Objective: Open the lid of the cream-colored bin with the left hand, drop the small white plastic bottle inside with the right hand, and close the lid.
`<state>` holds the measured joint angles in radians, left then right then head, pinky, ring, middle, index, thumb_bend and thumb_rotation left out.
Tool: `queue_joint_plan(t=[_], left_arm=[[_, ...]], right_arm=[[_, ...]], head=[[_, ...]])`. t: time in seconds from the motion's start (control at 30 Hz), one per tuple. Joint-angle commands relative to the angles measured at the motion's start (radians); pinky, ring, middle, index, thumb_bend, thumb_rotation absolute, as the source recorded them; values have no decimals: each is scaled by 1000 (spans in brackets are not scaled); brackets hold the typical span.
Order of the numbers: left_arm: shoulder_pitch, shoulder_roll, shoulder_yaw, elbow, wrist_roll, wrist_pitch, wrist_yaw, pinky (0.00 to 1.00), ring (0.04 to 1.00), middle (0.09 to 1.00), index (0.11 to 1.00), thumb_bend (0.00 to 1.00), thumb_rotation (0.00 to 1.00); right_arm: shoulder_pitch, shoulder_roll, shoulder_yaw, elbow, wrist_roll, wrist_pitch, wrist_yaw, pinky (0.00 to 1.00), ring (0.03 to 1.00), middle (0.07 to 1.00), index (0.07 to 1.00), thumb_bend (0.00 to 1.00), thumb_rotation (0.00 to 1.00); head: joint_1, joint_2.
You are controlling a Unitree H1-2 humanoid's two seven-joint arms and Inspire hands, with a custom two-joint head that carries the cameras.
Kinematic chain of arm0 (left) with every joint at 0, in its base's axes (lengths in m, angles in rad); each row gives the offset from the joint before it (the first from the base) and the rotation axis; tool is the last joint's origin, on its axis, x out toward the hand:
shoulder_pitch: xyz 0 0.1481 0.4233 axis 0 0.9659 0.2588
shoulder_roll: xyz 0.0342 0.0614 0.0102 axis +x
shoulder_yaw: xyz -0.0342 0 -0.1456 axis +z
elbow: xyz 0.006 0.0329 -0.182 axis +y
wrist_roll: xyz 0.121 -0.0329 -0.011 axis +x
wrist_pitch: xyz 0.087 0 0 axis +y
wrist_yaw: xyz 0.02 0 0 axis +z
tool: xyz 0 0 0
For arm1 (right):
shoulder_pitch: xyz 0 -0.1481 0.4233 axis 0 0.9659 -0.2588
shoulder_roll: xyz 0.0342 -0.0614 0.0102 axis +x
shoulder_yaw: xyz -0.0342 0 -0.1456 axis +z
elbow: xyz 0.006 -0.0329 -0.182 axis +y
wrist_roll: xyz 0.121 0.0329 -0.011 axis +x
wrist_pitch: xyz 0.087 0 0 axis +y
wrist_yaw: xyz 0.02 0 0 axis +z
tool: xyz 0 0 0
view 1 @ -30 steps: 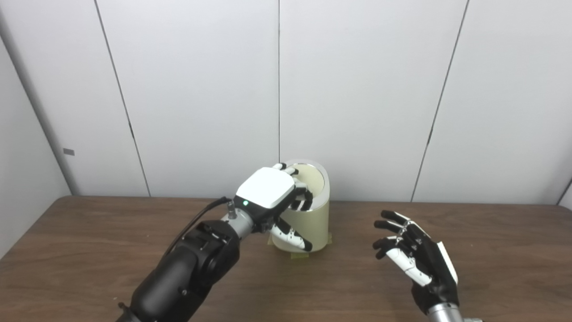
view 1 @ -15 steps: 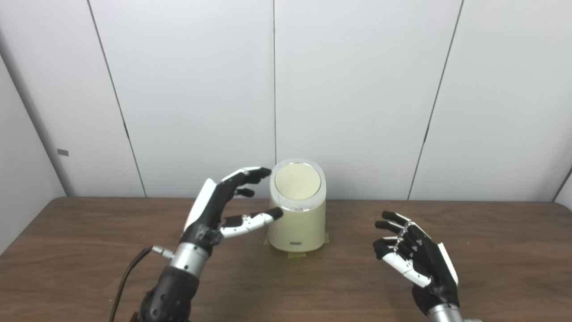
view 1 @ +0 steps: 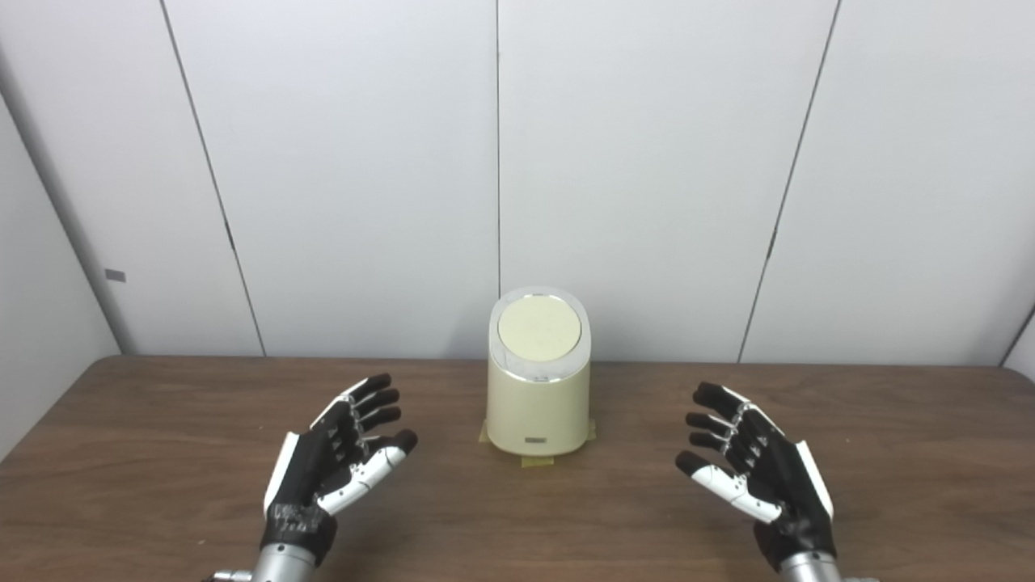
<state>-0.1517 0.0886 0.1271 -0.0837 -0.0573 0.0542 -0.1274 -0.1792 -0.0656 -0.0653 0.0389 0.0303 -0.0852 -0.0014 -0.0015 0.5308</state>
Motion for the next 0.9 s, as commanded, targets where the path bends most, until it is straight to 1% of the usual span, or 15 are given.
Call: queue_joint_plan(t=[0.0, 0.1, 0.17, 0.33, 0.4, 0.47, 0.53, 0.63, 0.73, 0.87], left_arm=[[-37, 18, -7, -8, -4, -41, 2, 609, 755, 794, 832, 730, 244], [-43, 31, -19, 5, 9, -41, 5, 587, 733, 785, 823, 754, 266], [-46, 36, -25, 10, 12, -41, 7, 577, 724, 782, 820, 754, 258], [-50, 45, -39, 23, 23, -55, 11, 561, 720, 779, 819, 746, 239], [-50, 47, -45, 30, 31, -63, 14, 567, 723, 778, 818, 744, 236], [-52, 51, -53, 42, 52, -80, 21, 579, 722, 777, 813, 748, 250], [-53, 52, -57, 51, 64, -90, 26, 600, 715, 771, 805, 746, 239], [-52, 50, -60, 52, 65, -87, 29, 608, 715, 769, 800, 743, 232], [-51, 48, -61, 43, 71, -75, 36, 596, 716, 769, 801, 751, 259], [-51, 49, -64, 39, 74, -76, 40, 602, 723, 773, 806, 745, 266]], right_arm=[[-31, -4, 1, -32, -10, -23, -4, 652, 765, 808, 785, 907, 284], [-33, -3, 3, -25, -12, -33, -3, 637, 781, 820, 804, 895, 262], [-34, -2, 3, -23, -16, -34, -5, 630, 785, 825, 812, 885, 248], [-38, 0, 4, -10, -17, -47, -5, 624, 771, 823, 818, 890, 252], [-39, 0, 4, -7, -12, -51, -1, 618, 769, 822, 821, 887, 251], [-38, 2, 7, -20, -13, -41, -1, 607, 764, 824, 825, 881, 251], [-36, 4, 8, -29, -13, -32, -1, 601, 760, 825, 827, 876, 251], [-36, 6, 7, -33, -6, -27, 0, 598, 755, 823, 827, 874, 249], [-37, 6, 6, -33, -3, -26, 3, 597, 754, 823, 827, 871, 248], [-36, 8, 6, -38, 1, -18, 2, 603, 751, 819, 824, 872, 239]], head=[[-2, 2], [-4, 2], [-8, 1], [-12, 1], [-12, 1], [-12, 2], [-12, 2], [-13, 4], [-11, 4], [-12, 5]])
